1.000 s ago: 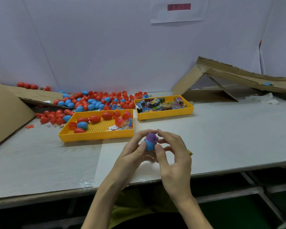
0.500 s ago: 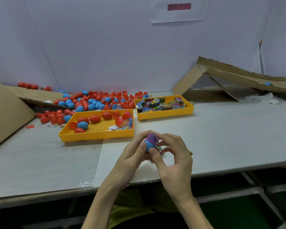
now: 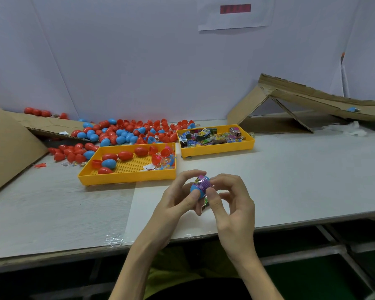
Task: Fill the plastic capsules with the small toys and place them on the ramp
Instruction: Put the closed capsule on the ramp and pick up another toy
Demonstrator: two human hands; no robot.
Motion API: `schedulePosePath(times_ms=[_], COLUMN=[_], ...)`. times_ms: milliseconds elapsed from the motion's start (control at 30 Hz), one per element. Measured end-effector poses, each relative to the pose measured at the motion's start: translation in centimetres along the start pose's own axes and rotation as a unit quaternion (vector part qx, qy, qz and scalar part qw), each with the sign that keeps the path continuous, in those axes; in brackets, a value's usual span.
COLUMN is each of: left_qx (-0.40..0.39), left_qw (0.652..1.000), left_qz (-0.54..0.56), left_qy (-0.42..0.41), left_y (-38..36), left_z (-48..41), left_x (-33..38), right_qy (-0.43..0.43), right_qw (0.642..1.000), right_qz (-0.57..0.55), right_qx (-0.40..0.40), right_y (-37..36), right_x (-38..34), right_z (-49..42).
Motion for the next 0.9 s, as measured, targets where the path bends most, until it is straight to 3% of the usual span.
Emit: schedulePosePath(times_ms=[367,900], left_qx=[-0.018,0.026], left_qw=[0.999,0.998], left_qz=[-0.037,-0.046], left_qy=[0.0,0.018], left_y=[-0.4,0.1], left_z=[0.2,-0.1], left_x=[0.1,-0.5], right_qy=[-0.052,-0.002], right_qw=[0.997,1.0], right_qz=[-0.06,0.004], right_qx=[0.002,0.031], right_y=[0.3,1.0], right_x=[1.3,0.8], right_z=[0.0,-0.1])
Point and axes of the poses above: each hand's wrist, its own z-axis away from the middle knuckle, its own y-axis out of the back of the hand, x = y × z, the point moved 9 cm from there along -z, towards the middle knuckle, and after that the axes turned 1 degree about y, right-handed, at the moved point
